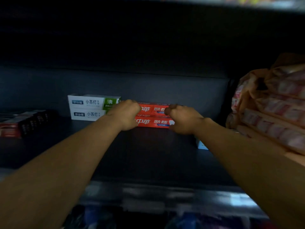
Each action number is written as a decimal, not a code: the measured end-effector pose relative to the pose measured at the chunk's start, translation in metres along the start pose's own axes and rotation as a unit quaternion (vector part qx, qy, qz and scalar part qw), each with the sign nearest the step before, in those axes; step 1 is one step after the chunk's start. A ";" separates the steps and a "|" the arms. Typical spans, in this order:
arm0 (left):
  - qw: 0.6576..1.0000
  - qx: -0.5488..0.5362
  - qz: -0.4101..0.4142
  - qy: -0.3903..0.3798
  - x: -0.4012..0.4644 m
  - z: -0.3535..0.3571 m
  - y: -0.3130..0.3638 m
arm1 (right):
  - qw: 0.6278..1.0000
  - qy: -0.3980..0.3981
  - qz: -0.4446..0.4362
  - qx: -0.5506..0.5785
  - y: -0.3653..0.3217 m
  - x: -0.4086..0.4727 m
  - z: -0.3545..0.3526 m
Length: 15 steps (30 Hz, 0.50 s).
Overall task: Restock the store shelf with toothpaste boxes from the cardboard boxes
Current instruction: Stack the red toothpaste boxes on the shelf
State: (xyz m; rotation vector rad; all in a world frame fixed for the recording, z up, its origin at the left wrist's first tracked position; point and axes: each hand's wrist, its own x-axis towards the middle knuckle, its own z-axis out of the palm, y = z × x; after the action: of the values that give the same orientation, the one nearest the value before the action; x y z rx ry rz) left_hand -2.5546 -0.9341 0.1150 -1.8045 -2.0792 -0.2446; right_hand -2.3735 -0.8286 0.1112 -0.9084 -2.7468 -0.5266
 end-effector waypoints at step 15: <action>0.997 -0.056 0.057 -0.011 -0.207 -0.072 0.098 | 0.996 0.045 -0.060 0.054 -0.077 -0.221 -0.057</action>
State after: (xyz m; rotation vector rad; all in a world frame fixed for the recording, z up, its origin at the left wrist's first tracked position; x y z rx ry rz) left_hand -2.4249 -1.1342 0.0895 -1.9931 -2.0045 -0.3158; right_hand -2.2405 -1.0268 0.0771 -0.6817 -2.7289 -0.4228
